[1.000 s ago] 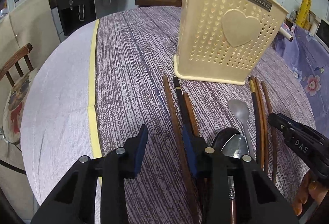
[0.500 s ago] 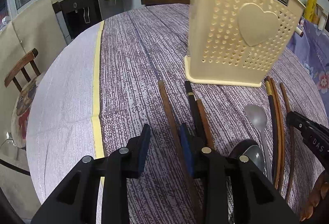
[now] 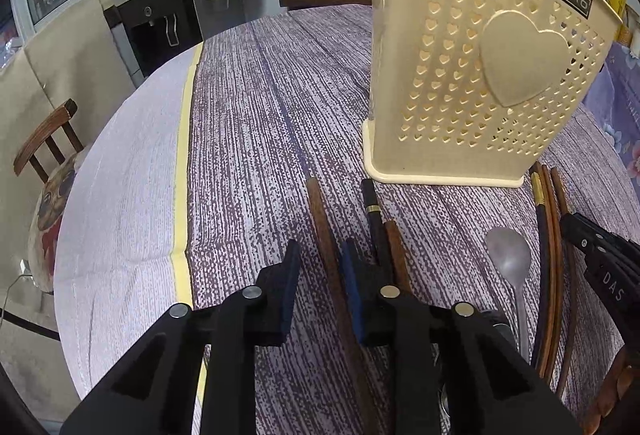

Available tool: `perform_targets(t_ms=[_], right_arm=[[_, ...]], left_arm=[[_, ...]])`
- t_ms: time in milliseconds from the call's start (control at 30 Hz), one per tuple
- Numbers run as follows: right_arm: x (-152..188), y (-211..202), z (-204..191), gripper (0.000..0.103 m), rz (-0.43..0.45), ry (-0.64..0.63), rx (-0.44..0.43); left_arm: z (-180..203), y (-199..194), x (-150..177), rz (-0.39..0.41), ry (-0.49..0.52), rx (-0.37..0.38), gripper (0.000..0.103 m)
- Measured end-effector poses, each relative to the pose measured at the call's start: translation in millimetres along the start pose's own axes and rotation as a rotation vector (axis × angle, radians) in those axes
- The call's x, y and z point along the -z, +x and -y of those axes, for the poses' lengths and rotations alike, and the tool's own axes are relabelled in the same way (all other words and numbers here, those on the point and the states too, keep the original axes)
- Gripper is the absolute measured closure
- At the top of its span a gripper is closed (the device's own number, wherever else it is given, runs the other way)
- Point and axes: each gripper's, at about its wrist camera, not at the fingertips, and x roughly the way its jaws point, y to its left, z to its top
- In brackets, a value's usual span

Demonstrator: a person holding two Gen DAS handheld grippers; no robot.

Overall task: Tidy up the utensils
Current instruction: 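Close the left tool on a brown chopstick while the right tool grasps another chopstick, then lift both held chopsticks upright and carry them over the cream holder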

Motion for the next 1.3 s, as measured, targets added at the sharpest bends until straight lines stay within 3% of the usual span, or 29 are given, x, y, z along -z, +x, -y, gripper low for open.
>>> perform_targets(t_ms=[100, 467, 700, 800, 1000, 1300], right_arm=[[-0.5, 0.2, 0.6, 0.092, -0.001, -0.002, -0.001], [1.8, -0.1, 4.3, 0.093, 0.004, 0.007, -0.031], [0.1, 1.4, 14.2, 0.094, 0.004, 0.057, -0.109], [-1.1, -4.0, 20.1, 0.094, 0.024, 0.078, -0.165], [-3.0, -30.6, 30.0, 0.094, 0.098, 0.09, -0.261], [-7.3, -112.8, 41.5, 0.094, 0.293, 0.003, -0.384]], left_arm=[[-0.2, -0.4, 0.7, -0.003, -0.005, -0.005, 0.093], [-1.5, 0.2, 3.0, 0.007, -0.001, 0.0, 0.095], [-3.7, -0.9, 3.8, 0.006, -0.01, 0.008, 0.095], [-8.0, -5.9, 4.8, 0.012, -0.033, 0.048, 0.095], [-18.9, -41.2, 4.7, 0.111, -0.068, 0.107, 0.095], [-33.0, -104.1, 0.5, 0.27, -0.084, 0.178, 0.095]])
